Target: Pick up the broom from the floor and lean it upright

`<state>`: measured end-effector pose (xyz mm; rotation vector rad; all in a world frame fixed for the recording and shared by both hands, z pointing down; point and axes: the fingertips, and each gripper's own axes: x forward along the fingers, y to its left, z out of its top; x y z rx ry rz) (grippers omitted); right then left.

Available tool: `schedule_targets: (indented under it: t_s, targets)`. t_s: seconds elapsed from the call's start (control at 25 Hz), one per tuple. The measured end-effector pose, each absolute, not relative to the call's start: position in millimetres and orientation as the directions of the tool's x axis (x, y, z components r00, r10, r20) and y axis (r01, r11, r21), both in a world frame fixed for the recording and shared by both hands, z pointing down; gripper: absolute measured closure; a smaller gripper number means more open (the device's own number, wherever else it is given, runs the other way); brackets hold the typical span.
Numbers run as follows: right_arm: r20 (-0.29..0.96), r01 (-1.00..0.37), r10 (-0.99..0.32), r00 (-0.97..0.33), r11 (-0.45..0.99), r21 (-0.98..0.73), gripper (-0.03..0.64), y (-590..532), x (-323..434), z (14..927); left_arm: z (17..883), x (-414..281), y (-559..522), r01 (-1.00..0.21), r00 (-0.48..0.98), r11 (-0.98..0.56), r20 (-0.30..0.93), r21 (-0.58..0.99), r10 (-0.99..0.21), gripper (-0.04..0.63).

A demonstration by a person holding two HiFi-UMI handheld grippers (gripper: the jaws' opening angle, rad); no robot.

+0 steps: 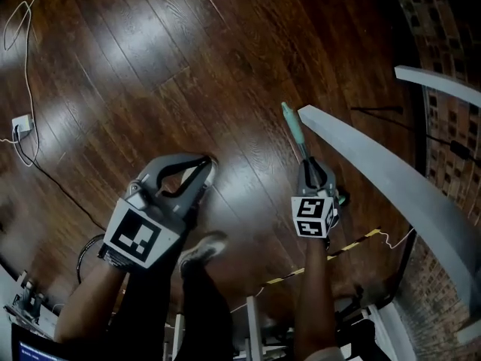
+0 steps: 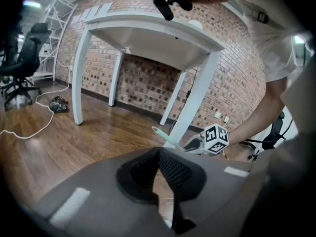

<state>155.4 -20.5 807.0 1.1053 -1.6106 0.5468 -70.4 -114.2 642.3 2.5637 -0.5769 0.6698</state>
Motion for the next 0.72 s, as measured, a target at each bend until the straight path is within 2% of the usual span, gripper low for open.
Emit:
schedule_targets:
  t_s: [0.36,0.6,0.72]
  targets:
    - [0.88,-0.89,-0.472,-0.049,0.42,0.176,0.529,-7,146,704,545,-29,-114,-0.35,0.873,-0.899,0.439,0.265,-0.211,0.594]
    - [0.851,-0.915,-0.525,-0.032,0.357,0.186,0.529,14,168,667,506,-15,-97,-0.285,0.879,-0.93,0.449,0.231,-0.158,0.594]
    - [0.815,-0.938,-0.579,0.007,0.28,0.207,0.529,18,187,649,493,-1,-91,-0.217,0.89,-0.957,0.442,0.194,-0.112,0.594]
